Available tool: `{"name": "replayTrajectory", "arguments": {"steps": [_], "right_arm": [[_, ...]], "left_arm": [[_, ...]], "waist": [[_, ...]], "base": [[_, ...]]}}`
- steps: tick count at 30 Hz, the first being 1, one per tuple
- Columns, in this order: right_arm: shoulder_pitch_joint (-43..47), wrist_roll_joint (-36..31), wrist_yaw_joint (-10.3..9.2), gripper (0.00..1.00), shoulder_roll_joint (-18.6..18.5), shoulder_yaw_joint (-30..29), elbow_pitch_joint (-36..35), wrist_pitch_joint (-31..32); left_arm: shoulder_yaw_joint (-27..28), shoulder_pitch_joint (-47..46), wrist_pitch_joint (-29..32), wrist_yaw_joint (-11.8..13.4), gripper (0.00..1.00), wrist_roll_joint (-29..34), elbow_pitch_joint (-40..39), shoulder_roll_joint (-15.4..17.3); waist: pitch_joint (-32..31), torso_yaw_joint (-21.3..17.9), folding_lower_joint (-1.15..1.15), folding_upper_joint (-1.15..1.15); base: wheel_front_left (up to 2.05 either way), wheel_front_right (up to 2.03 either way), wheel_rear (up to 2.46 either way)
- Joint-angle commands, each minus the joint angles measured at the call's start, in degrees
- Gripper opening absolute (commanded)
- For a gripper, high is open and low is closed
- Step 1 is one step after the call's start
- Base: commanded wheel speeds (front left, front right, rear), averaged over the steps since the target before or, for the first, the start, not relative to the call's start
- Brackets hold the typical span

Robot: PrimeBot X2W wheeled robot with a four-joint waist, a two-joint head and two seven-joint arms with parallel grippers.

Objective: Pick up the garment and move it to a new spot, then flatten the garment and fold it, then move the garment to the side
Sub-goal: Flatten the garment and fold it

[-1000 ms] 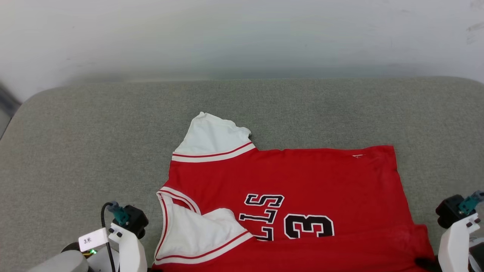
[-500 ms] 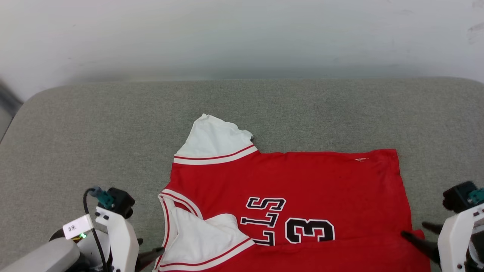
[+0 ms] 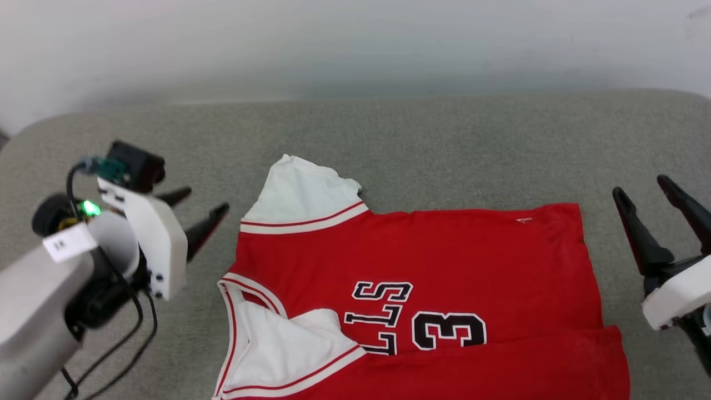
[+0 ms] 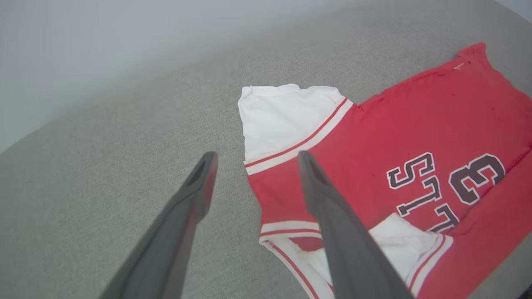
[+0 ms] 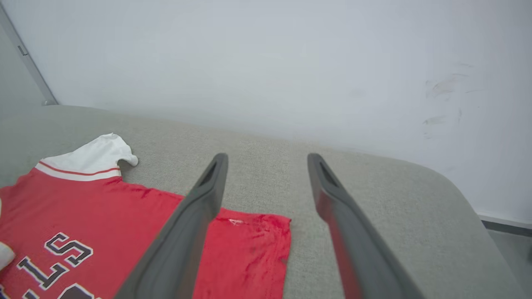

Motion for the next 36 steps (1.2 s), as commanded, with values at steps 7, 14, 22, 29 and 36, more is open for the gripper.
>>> {"name": "replayTrajectory", "arguments": {"steps": [7,14,22,29,36], "right_arm": [[2.51,-7.91,-0.03,1.00,8.02,-3.90,-5.72,-6.71],[4.03,-11.95,-0.03,1.00,13.08,-5.44,-9.79,-7.95],[1.18,-13.37,-0.02,1.00,14.87,-4.12,-12.41,-7.54],[-1.30,-13.85,-0.03,1.00,15.34,-2.82,-12.34,-7.65],[-2.80,-13.40,-0.03,1.00,14.88,-1.71,-10.97,-7.64]], "left_arm": [[1.52,-10.78,2.65,-1.06,1.00,3.45,4.79,-1.49],[1.50,-22.13,13.54,-3.39,1.00,2.43,10.08,-3.80],[-0.50,-30.91,29.27,-5.30,1.00,-0.94,15.86,-5.78],[-1.89,-33.36,35.47,-5.32,1.00,-1.64,19.96,-6.87],[-4.11,-30.93,37.97,-6.29,0.36,-2.20,24.12,-8.20]], "waist": [[7.45,-3.58,0.00,0.00],[14.51,-6.00,0.00,0.00],[20.99,-8.63,0.00,0.00],[24.56,-10.06,0.00,0.00],[25.42,-10.42,0.00,0.00]], "base": [[0.00,0.00,0.00],[0.00,0.00,0.00],[0.00,0.00,0.00],[0.00,0.00,0.00],[0.00,0.00,0.00]]}}
